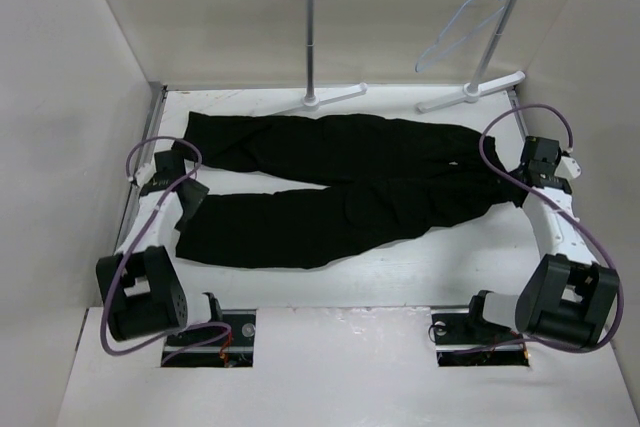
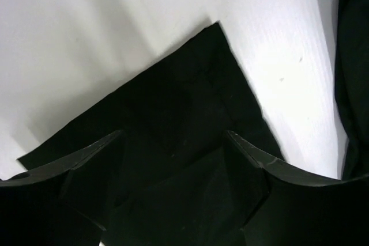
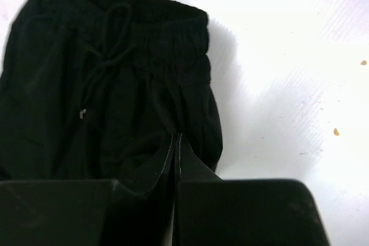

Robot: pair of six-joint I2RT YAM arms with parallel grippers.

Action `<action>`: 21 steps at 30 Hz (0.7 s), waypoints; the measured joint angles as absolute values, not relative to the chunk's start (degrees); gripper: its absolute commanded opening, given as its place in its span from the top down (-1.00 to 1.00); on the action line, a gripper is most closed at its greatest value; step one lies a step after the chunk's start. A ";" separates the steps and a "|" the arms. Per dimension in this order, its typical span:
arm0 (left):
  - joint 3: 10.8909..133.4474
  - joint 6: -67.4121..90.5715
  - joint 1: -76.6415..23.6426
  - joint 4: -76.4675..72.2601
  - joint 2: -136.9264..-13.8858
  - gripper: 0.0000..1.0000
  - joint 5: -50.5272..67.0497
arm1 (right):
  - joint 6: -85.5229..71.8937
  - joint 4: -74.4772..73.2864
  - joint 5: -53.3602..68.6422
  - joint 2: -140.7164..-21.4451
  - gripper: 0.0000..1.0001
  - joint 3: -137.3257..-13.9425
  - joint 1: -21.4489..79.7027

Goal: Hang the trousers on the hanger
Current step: Flatten out the trousers at the center of the board.

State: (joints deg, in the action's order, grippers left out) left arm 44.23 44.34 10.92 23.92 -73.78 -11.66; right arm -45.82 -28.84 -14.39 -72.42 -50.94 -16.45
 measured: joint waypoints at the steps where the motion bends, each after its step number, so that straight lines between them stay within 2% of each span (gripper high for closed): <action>1: 45.60 43.90 10.79 23.55 -75.64 -0.32 -11.97 | -46.04 -28.27 -14.37 -71.96 0.94 -50.39 -16.40; 8: 52.62 41.36 10.50 20.49 -87.72 -0.23 -13.39 | -46.76 -26.30 -12.91 -71.85 0.94 -48.05 -16.40; 12: 52.77 40.97 10.35 20.38 -91.44 0.13 -14.26 | -46.74 -25.78 -12.47 -71.81 0.94 -48.29 -16.34; 14: 52.93 40.88 10.22 20.45 -92.01 0.14 -15.03 | -46.74 -25.47 -12.38 -71.81 0.94 -48.34 -15.99; 18: 54.96 40.71 10.15 20.29 -92.29 -0.17 -15.53 | -46.74 -25.17 -11.99 -71.81 0.93 -48.82 -14.66; 20: 56.29 40.69 9.96 19.70 -92.58 -0.19 -15.70 | -46.76 -24.99 -11.88 -71.81 0.93 -49.15 -13.72; 21: 56.71 40.69 9.74 19.38 -92.84 -0.11 -15.86 | -46.74 -24.95 -11.79 -71.79 0.92 -49.30 -13.34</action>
State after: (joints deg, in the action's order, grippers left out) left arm 56.71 40.69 9.74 19.38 -92.84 -15.86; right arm -46.74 -24.95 -11.79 -71.79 -49.30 -13.34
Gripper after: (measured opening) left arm 0.591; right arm 0.038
